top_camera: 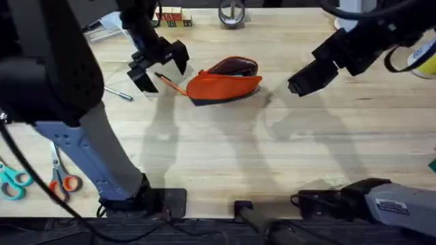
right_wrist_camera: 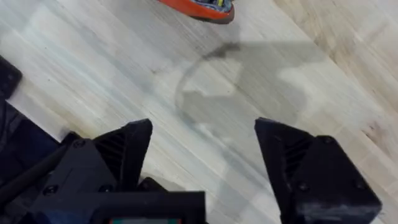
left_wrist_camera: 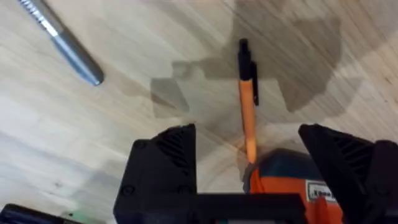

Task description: Unzip the bag, pick up the pens from the table one at a time and place them inside, then zip the bag closed.

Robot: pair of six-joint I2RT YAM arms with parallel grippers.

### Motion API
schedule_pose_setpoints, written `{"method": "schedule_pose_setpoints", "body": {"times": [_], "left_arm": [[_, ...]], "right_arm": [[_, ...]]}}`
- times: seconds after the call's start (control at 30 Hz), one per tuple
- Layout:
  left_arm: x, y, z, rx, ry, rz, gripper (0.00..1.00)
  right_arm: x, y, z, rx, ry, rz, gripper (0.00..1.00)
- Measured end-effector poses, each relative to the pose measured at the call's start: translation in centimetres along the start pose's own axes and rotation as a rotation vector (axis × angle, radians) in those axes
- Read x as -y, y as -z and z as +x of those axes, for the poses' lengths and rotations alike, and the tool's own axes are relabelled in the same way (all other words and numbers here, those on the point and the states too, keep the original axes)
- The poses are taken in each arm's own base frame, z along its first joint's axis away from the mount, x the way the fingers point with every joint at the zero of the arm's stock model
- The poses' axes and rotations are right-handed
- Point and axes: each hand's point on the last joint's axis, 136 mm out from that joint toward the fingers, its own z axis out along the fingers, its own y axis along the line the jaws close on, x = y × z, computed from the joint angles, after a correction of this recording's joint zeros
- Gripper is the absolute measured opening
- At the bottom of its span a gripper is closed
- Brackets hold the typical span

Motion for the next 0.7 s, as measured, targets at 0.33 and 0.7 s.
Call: {"method": "schedule_pose_setpoints", "body": {"times": [0.33,0.7], "left_arm": [[1.0,-1.8,-0.1,-0.011,0.000,-0.013,0.828],[1.1,-1.7,-0.1,-0.002,0.011,-0.018,0.050]], "right_arm": [[0.0,0.0,0.1,-0.002,0.000,-0.001,0.998],[0.0,0.0,0.1,-0.003,-0.001,-0.001,0.997]]}}
